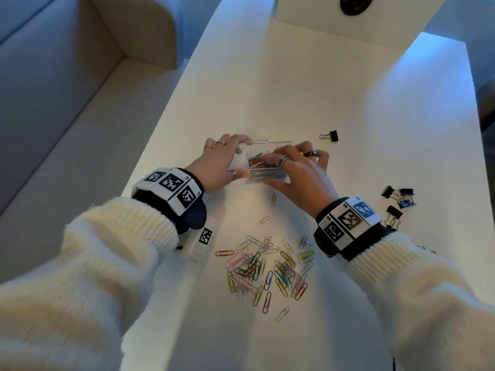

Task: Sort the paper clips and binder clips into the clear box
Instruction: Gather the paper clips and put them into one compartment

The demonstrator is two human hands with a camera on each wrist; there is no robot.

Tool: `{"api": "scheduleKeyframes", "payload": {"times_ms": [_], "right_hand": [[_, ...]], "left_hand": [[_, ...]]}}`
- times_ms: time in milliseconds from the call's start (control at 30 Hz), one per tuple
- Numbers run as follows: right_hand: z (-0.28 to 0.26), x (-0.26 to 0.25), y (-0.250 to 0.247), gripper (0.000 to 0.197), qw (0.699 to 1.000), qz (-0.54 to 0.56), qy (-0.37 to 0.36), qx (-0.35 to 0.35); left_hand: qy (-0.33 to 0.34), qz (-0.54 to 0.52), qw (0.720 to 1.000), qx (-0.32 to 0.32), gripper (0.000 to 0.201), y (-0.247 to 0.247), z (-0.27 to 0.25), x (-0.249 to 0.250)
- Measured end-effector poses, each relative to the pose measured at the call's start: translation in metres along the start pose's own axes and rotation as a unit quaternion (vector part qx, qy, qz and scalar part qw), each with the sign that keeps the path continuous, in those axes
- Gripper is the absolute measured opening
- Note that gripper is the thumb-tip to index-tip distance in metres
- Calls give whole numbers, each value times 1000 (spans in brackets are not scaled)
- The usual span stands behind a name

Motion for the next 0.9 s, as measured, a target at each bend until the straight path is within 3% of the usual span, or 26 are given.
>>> {"api": "scheduleKeyframes", "payload": {"times_ms": [67,233,367,500,667,833,900], "right_hand": [[-1,-1,3,40,1000,-23,-7,-16],[-1,5,-6,38,999,-16,33,34],[-2,7,-1,42,998,-53,31,16],[-8,14,-6,37,997,7,51,58],[-12,5,5,41,1000,-15,12,-6],[-25,14,-16,27,987,106,71,94],[-41,26,-10,28,985,130,107,35]], "left_hand": [[3,2,1000,-2,64,1,1,-1],[0,5,1000,1,64,0,-1,2],[1,7,1000,3,63,0,-1,3],[4,8,1000,0,63,-1,-1,3],[-3,4,1000,6,63,0,-1,4],[-9,-7,1000,10,64,0,-3,4],[-10,-10,1000,11,63,1,-2,5]]}}
Point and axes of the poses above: each hand's wrist, its own z-axis towards the middle knuckle, its own y-axis out of the palm, x = y × z, the point moved 5 cm from there along z, towards the middle knuckle, and after that the axes turned 5 degrees about y, right-handed, at the moved point
